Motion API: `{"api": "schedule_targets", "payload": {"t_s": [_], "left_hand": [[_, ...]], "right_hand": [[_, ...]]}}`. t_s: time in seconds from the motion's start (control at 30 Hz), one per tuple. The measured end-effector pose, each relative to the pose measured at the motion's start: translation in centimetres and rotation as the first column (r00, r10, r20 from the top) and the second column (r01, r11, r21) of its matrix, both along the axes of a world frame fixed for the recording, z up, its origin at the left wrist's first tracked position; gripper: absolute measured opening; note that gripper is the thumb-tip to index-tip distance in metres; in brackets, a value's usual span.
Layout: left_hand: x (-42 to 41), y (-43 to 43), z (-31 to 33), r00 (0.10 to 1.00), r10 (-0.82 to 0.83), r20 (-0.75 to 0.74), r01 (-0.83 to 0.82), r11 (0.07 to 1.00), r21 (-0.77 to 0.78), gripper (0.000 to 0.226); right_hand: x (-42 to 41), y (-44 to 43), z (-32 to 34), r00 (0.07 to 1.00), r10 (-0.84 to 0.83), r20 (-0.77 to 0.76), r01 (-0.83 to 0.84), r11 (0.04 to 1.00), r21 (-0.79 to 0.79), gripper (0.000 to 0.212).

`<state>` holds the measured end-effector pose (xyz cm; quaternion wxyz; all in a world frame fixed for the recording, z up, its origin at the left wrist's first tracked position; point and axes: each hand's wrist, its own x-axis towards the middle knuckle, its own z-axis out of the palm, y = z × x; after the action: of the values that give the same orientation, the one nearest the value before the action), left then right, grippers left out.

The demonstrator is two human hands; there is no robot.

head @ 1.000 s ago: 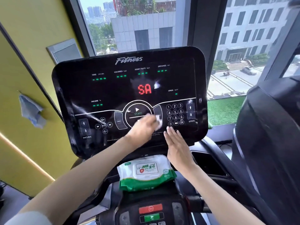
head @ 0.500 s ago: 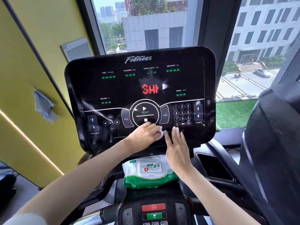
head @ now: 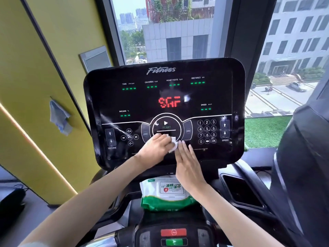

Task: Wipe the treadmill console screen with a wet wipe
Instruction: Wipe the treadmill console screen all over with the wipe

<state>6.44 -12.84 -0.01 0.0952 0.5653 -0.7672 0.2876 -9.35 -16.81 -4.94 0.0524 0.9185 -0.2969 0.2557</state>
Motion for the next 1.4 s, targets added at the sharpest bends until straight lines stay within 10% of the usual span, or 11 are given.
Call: {"api": "schedule_targets", "payload": {"t_s": [0.23,0.4,0.57,0.7,0.83,0.97,1.03,1.13,1.27,1.4], "left_hand": [[3.7,-0.2,5.5,0.793,0.236,-0.561,-0.473,0.818,-0.325,0.041],[1.0,1.2,0.8,0.991,0.055,-0.118,-0.058,0.998,-0.025,0.041],[3.2,0.2,4.0,0.791,0.221,-0.57,-0.43,0.863,-0.264,0.037],[1.9,0.6,2.4,0.98,0.099,-0.17,-0.12,0.986,-0.115,0.032],[3.5,0.6,3.0,0.84,0.189,-0.509,-0.366,0.89,-0.272,0.037],[3.1,0.9,1.8,0.996,0.069,-0.05,-0.075,0.989,-0.128,0.037],[4.1,1.2,2.9,0.945,0.165,-0.282,-0.233,0.946,-0.227,0.039],[4.5,1.2,4.0,0.623,0.195,-0.758,-0.594,0.748,-0.296,0.043],[2.7,1.8,1.0,0.94,0.06,-0.335,-0.121,0.979,-0.165,0.048],[5.0,1.4,3.1,0.86,0.095,-0.501,-0.259,0.928,-0.269,0.045]], "right_hand": [[0.3,0.1,-0.2,1.0,0.002,-0.025,-0.001,1.0,0.008,0.063],[0.2,0.1,-0.2,0.999,-0.002,-0.045,0.001,1.0,-0.009,0.059],[0.5,0.2,-0.5,0.999,-0.015,-0.039,0.014,1.0,-0.006,0.061],[0.6,0.2,-0.7,0.999,-0.017,-0.038,0.016,1.0,-0.007,0.056],[0.6,0.0,-0.7,0.999,-0.021,-0.039,0.021,1.0,-0.01,0.057],[0.7,0.0,-0.8,1.0,-0.015,-0.026,0.015,1.0,-0.014,0.055],[0.8,-0.1,-0.9,1.0,-0.016,-0.021,0.016,1.0,-0.016,0.055],[0.9,-0.1,-1.1,1.0,-0.022,-0.018,0.022,0.999,-0.025,0.055],[0.9,-0.2,-1.4,0.999,-0.024,-0.025,0.023,0.999,-0.03,0.058],[1.1,-0.3,-1.7,1.0,-0.027,-0.005,0.026,0.999,-0.043,0.058]]}}
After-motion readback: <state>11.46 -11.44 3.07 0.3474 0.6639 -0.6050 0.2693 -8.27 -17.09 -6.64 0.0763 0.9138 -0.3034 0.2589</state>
